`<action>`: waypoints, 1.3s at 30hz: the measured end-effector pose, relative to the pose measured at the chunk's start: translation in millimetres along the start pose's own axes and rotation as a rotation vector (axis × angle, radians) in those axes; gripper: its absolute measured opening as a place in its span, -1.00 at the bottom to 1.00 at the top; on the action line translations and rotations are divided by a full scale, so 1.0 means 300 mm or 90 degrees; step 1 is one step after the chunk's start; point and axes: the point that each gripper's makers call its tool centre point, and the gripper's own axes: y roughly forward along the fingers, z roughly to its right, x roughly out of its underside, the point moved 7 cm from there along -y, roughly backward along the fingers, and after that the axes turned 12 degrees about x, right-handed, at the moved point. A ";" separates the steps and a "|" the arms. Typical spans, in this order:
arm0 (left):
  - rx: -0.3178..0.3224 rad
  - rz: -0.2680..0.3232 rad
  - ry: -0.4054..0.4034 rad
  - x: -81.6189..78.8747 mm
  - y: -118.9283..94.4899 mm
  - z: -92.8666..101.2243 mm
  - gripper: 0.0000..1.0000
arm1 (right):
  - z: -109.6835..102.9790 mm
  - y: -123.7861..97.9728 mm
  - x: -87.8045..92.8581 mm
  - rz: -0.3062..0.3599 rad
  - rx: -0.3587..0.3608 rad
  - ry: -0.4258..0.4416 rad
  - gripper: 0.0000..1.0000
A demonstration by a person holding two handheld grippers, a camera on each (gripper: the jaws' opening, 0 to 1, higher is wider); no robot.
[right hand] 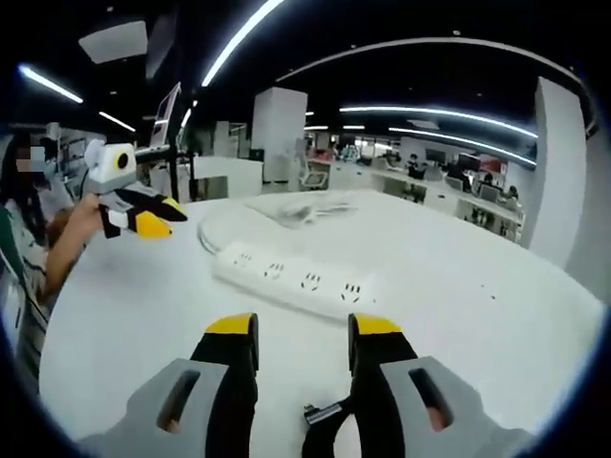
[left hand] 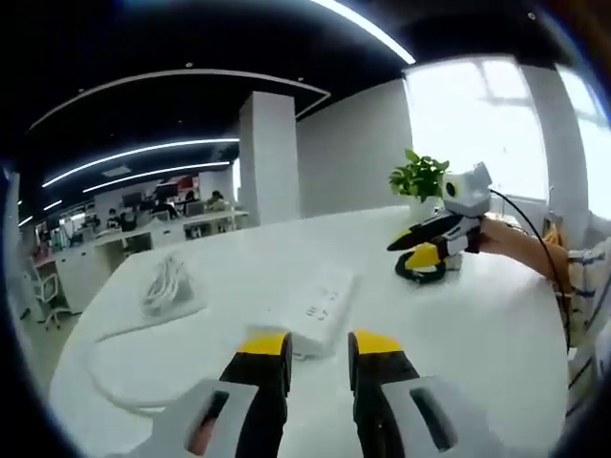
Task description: Straighten the power strip on the desk, plug the charger into it
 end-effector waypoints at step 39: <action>0.020 -0.101 0.005 0.041 0.148 -0.048 -0.53 | 0.085 0.185 0.051 -0.072 -0.036 0.001 -0.27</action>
